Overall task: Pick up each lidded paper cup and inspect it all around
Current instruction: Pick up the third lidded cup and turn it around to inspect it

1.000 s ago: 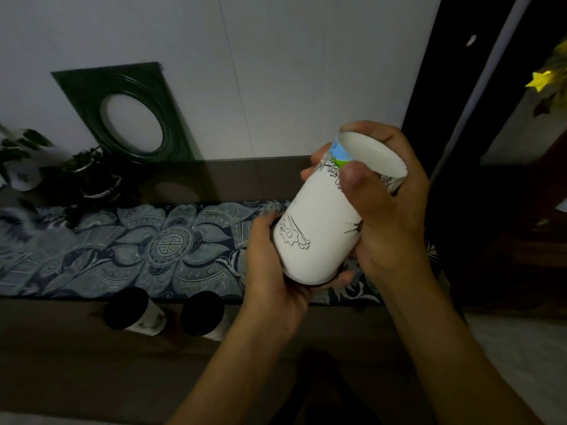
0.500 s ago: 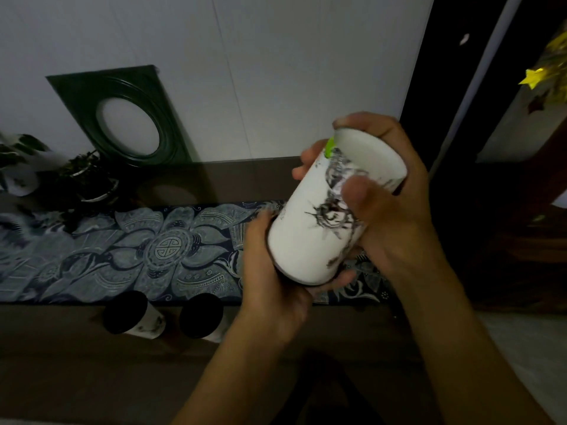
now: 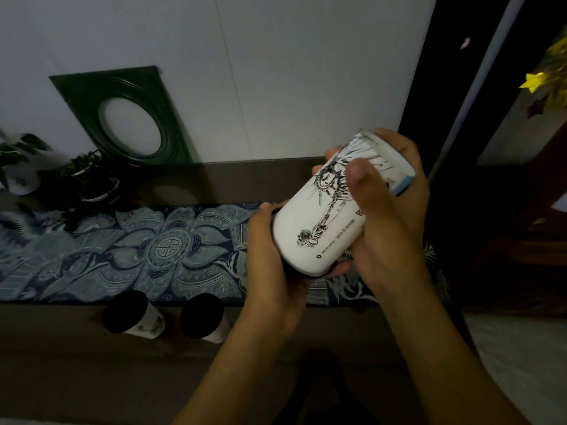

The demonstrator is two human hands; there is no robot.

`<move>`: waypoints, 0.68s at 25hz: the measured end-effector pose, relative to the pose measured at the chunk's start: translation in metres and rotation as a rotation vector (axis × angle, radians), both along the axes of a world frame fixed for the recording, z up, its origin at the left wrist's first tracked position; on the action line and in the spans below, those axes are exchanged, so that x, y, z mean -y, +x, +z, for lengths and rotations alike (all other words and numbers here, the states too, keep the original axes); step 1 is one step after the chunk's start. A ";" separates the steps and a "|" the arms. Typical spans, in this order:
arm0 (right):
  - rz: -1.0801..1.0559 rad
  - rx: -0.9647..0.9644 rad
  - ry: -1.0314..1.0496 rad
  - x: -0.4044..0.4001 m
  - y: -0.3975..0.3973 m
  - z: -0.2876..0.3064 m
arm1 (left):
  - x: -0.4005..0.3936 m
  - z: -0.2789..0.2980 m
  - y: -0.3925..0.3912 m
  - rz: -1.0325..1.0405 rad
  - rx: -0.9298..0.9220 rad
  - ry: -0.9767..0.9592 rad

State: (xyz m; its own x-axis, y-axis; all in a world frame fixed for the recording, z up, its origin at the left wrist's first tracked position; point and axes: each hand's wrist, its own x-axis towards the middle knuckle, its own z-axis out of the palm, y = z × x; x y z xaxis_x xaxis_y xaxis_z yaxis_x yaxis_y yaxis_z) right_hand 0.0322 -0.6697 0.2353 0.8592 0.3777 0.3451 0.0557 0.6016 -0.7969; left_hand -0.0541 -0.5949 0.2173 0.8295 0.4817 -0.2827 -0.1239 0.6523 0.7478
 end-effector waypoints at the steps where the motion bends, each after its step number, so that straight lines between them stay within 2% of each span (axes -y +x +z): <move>1: 0.097 0.065 0.000 0.004 0.004 0.002 | -0.004 0.002 -0.002 -0.104 -0.031 -0.048; 4: 0.382 0.255 -0.056 0.014 0.015 0.016 | -0.013 0.011 -0.006 -0.460 -0.094 -0.173; 6: 0.412 0.292 -0.088 0.014 0.016 0.019 | -0.015 0.012 -0.007 -0.507 -0.093 -0.214; 8: 0.353 0.264 -0.084 0.011 0.010 0.019 | -0.011 0.013 -0.007 -0.425 -0.077 -0.204; 14: 0.078 0.089 -0.008 -0.001 -0.010 0.009 | 0.004 0.007 -0.009 0.069 0.017 0.028; 17: 0.084 0.042 -0.005 0.000 -0.014 0.004 | 0.006 0.004 -0.013 0.115 0.045 0.074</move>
